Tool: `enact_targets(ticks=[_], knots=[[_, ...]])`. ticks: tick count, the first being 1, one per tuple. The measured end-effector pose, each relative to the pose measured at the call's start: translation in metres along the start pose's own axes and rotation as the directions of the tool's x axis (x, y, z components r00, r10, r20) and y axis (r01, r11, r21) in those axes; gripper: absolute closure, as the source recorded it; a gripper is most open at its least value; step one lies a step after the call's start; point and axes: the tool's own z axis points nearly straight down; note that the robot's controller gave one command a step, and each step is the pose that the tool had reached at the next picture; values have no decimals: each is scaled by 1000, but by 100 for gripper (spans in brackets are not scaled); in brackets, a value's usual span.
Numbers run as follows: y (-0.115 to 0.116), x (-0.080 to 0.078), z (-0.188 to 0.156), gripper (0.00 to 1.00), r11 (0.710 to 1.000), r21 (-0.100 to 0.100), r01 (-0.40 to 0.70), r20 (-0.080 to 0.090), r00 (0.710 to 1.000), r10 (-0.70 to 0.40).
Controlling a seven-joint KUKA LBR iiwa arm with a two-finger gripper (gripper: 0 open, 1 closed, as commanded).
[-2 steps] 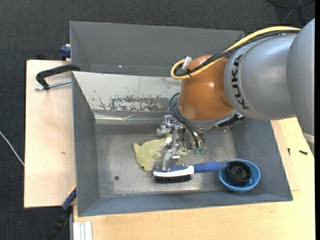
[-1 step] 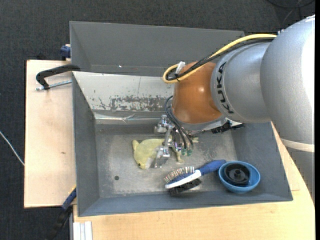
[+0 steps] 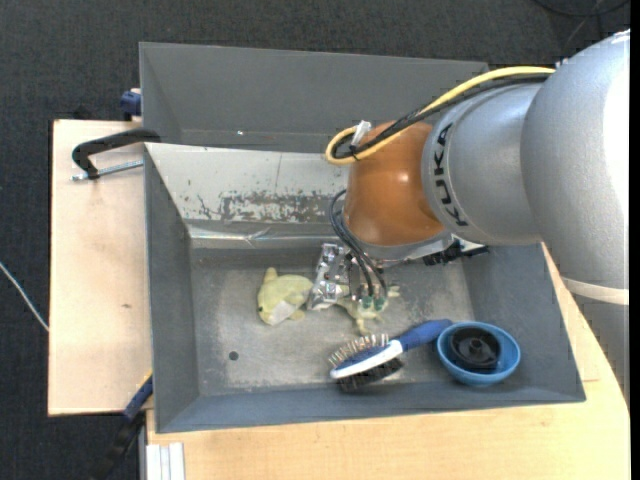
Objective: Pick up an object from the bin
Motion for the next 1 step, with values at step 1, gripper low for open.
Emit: enact_targets(ticks=[1], knots=[[-3,18,-130,100,1000,2,-3,0,1000,3]])
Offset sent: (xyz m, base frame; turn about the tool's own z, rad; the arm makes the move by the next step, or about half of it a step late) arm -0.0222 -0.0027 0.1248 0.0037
